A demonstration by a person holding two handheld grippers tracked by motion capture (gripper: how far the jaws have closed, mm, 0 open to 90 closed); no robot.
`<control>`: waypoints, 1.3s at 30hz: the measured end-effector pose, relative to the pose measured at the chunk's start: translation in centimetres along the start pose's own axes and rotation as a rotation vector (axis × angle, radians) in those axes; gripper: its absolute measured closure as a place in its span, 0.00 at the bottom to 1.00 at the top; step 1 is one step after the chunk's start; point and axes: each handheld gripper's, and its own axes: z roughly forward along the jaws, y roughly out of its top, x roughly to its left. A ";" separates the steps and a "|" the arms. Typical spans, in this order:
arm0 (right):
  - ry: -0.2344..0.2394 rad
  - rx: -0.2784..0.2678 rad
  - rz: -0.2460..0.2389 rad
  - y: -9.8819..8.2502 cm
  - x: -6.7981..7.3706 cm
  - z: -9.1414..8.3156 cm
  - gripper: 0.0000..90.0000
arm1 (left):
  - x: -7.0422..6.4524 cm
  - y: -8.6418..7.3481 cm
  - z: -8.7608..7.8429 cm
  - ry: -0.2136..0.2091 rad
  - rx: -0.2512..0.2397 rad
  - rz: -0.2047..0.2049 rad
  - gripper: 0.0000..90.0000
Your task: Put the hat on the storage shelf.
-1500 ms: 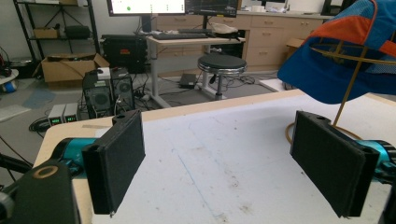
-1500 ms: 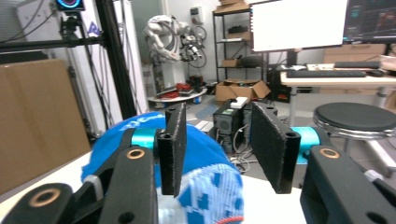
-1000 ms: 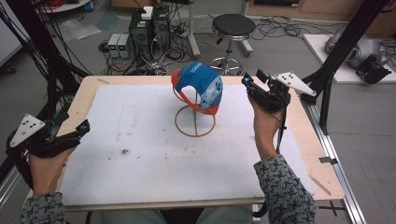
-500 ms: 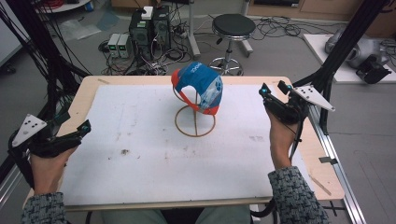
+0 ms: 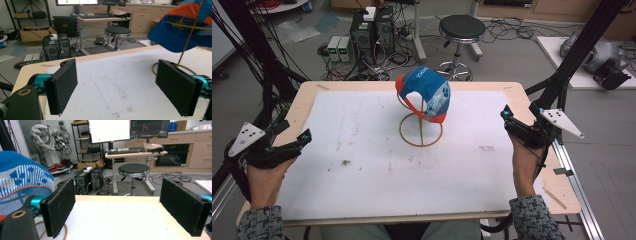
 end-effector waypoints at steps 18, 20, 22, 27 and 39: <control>0.011 0.020 -0.029 -3.9 -0.3 -1.3 0.13 | 0.1 -0.4 0.3 0.004 0.008 0.000 0.20; 0.007 0.027 -0.024 -4.5 -0.4 -1.3 0.13 | 0.1 -0.5 0.3 0.004 0.009 -0.002 0.20; 0.005 0.032 -0.024 -5.3 -0.8 -1.4 0.13 | 0.1 -0.6 0.4 0.005 0.011 -0.003 0.20; 0.004 0.076 -0.021 -7.1 -1.0 -1.4 0.13 | 0.0 -0.7 0.6 0.001 0.018 0.001 0.20; 0.019 0.096 -0.038 -8.0 -0.8 -1.2 0.13 | 0.0 -0.7 0.5 0.001 0.017 0.001 0.20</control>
